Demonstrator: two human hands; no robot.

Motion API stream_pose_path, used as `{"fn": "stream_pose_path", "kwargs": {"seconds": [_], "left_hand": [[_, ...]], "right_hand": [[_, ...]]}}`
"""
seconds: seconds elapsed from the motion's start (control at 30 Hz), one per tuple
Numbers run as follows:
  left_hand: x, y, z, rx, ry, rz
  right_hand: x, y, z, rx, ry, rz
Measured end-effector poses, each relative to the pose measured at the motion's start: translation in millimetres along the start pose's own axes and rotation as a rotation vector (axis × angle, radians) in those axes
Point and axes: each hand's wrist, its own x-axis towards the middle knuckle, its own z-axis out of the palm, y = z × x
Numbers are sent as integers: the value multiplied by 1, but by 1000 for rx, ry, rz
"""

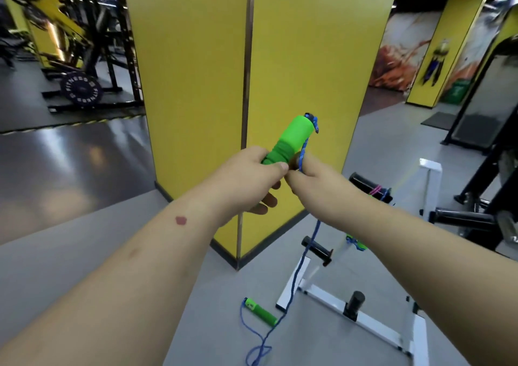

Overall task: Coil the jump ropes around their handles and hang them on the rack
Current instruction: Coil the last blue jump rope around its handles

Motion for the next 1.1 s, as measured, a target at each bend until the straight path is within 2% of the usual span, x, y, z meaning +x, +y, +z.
{"fn": "stream_pose_path", "kwargs": {"seconds": [0.17, 0.27, 0.4, 0.47, 0.53, 0.6, 0.67, 0.73, 0.8, 0.9, 0.97, 1.07, 1.1], "left_hand": [[-16, 7, 14, -603, -116, -114], [-21, 8, 25, -749, -212, -121], [-14, 22, 20, -784, -82, -46], [-10, 34, 9, -775, -5, 3], [-8, 45, -3, -708, 62, 42], [-6, 48, -11, -537, 155, 72], [-2, 43, -15, -332, 291, 82], [-2, 34, -13, -269, 370, 73], [-10, 28, -2, -410, 320, 50], [-28, 26, 22, -739, 122, 13], [-36, 28, 34, -804, 45, 24], [-33, 42, 33, -940, 61, 56], [-29, 49, 26, -1005, 63, 70]], "right_hand": [[3, -30, -19, 775, 121, 92], [8, -49, -38, 1085, 122, 82], [7, -48, -45, 1072, 135, 113], [-5, -37, -33, 1057, -95, 120], [-21, -28, -18, 934, -367, 174], [-30, -22, -7, 770, -455, 228], [-28, -25, -5, 731, -335, 249], [-19, -34, -13, 751, -137, 217], [-6, -45, -25, 812, -2, 121], [10, -64, -43, 903, 111, 19], [18, -73, -53, 961, 133, -2], [19, -69, -54, 1004, 116, 29], [14, -62, -50, 1017, 64, 69]]}}
